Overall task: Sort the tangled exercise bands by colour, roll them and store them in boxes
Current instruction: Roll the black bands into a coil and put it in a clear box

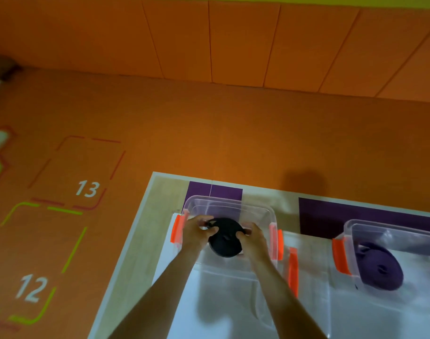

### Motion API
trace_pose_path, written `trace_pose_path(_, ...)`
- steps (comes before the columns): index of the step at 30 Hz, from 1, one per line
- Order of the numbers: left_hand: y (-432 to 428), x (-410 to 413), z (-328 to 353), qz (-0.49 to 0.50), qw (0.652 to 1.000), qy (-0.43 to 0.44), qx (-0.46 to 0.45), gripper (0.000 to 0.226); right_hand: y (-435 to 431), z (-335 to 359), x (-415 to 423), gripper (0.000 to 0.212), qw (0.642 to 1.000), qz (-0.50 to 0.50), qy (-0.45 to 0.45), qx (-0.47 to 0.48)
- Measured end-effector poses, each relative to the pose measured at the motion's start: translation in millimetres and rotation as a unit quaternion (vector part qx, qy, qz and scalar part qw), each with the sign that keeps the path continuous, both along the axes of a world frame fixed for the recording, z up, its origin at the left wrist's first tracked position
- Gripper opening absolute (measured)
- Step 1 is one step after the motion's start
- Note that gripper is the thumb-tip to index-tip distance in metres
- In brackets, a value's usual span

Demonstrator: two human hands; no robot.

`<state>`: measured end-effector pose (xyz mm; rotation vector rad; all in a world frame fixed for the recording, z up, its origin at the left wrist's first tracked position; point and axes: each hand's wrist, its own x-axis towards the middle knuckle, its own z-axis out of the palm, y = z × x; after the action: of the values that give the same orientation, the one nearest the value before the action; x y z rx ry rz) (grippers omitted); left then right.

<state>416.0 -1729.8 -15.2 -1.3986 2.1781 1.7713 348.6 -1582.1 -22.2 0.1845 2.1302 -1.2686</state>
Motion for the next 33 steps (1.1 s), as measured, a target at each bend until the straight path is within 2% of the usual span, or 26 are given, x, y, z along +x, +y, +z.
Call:
trace_pose_path(5,1.0,-17.4,-18.5,-0.010,0.998,-0.048,-0.026,0.036,-10.9,-19.8,-7.2,0.019,0.999,-0.002,-0.021,0.024)
trace_pose_path(12,11.5,-29.3,-30.6,-0.051,0.989,-0.113,-0.074,0.037,-13.0,-37.7,-6.2,0.031,0.998,0.032,0.019,0.055)
trace_pose_path(20,20.0,-29.9,-29.0,-0.074,0.981,-0.137,-0.115,0.037,-14.3,-29.4,1.4,0.034,0.996,0.063,0.031,0.058)
trace_pose_path(22,20.6,-28.1,-23.2,-0.085,0.975,-0.147,-0.146,0.036,-10.8,-19.8,-0.4,0.037,0.994,0.071,0.049,0.062)
trace_pose_path(26,16.5,-13.6,-0.7,-0.118,0.968,-0.110,-0.191,0.036,4.9,10.3,-1.0,0.036,0.979,0.146,0.128,0.059)
trace_pose_path(28,19.8,1.8,11.6,-0.185,0.944,-0.105,-0.252,0.031,18.6,29.3,4.7,0.032,0.976,0.155,0.151,0.038)
trace_pose_path(30,27.4,18.5,24.2,-0.257,0.890,-0.112,-0.360,0.035,35.7,48.2,14.9,0.026,0.973,0.135,0.186,0.022)
trace_pose_path(33,41.1,44.6,38.6,-0.318,0.830,-0.086,-0.450,0.038,69.5,70.4,33.0,0.019,0.944,0.099,0.312,0.040)
